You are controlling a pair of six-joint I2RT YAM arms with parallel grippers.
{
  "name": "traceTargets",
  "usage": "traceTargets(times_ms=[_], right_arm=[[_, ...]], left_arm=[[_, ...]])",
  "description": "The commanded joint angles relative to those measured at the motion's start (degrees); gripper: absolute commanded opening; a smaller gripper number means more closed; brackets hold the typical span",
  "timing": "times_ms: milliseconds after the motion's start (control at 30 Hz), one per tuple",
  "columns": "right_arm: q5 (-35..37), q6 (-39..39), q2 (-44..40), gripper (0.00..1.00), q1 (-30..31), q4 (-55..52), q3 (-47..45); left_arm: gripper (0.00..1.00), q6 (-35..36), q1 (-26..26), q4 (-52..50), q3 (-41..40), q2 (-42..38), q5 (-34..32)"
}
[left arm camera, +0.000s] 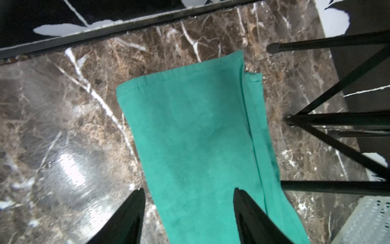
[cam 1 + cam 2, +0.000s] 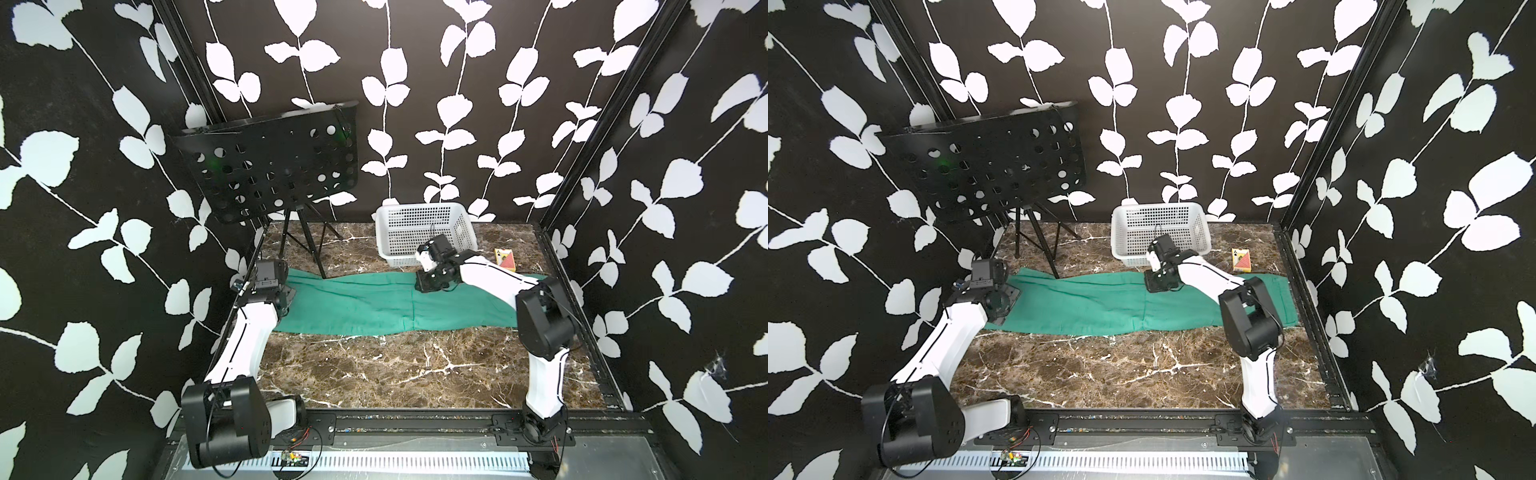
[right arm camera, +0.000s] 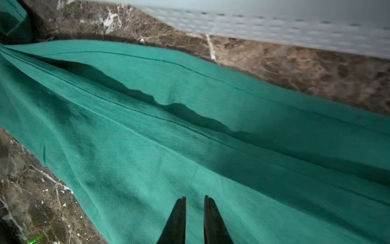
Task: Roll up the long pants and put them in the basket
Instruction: Fold the long pant at the center of the board.
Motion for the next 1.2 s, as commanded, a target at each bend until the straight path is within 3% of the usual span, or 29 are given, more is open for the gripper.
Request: traceTargets(times_ms=[0, 400, 667, 1033, 1167], right_arm=[[6.6, -2.32, 1.7, 0.12, 2.14, -1.29, 3.85], [11.2, -0.85, 4.64, 0.0, 4.95, 2.37, 1.66], [16.11, -0.8, 9.09, 0.0, 4.95, 5.22, 6.05], [25.38, -3.77, 11.33, 0.0, 4.52, 9.41, 12.42], [24.99, -4.79, 5.09, 0.05, 4.69, 15.68, 4.71]], left_arm=[[0.66, -0.48, -0.11, -2.49, -2.15, -2.94, -0.16], [0.66, -3.35, -0.16, -8.67, -3.86, -8.62, -3.52], [0.67, -6.31, -0.11, -15.66, -4.59, -12.54, -6.92], [0.67, -4.39, -0.1, -16.26, -4.6, -14.46, -6.35], [0.67, -1.78, -0.08, -12.51, -5.32, -13.82, -2.91]])
